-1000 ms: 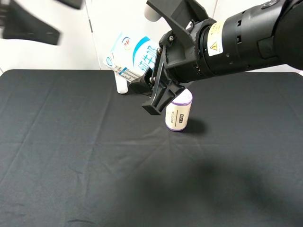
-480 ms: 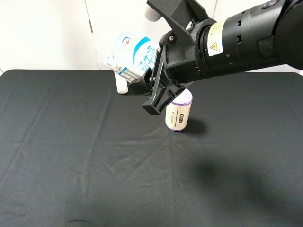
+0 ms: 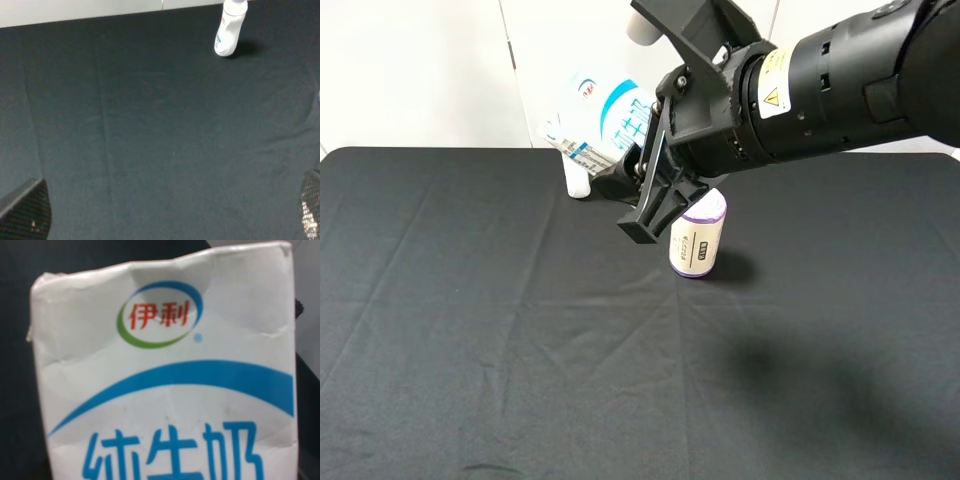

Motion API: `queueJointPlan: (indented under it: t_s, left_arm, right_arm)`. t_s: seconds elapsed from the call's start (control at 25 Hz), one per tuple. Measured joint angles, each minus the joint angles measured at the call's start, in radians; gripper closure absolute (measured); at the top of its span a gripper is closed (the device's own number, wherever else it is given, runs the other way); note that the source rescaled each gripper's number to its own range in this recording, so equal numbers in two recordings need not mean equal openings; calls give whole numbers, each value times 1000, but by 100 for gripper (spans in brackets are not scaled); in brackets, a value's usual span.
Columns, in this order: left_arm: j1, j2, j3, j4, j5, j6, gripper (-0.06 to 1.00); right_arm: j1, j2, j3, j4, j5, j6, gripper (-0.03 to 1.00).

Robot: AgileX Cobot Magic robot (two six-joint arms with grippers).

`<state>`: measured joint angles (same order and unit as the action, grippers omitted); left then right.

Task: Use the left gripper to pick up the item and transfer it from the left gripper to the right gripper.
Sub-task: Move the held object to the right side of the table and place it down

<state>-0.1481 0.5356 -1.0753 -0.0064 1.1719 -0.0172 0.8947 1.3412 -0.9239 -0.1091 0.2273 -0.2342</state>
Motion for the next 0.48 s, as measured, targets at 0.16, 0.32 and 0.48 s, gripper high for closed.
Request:
queueJointPlan:
  t_s: [0.16,0.32,0.48]
  left_arm:
    - [-3,-142,122,6,0,17,-6]
    - [-3,-291,225,6,1,45,-6]
    - [-3,-417,307,6,0,44,-6]
  right_arm:
    - [0,0,0,3,11,4,96]
    - [0,0,0,11,17,8,96]
    - [0,0,0,26,19,8,96]
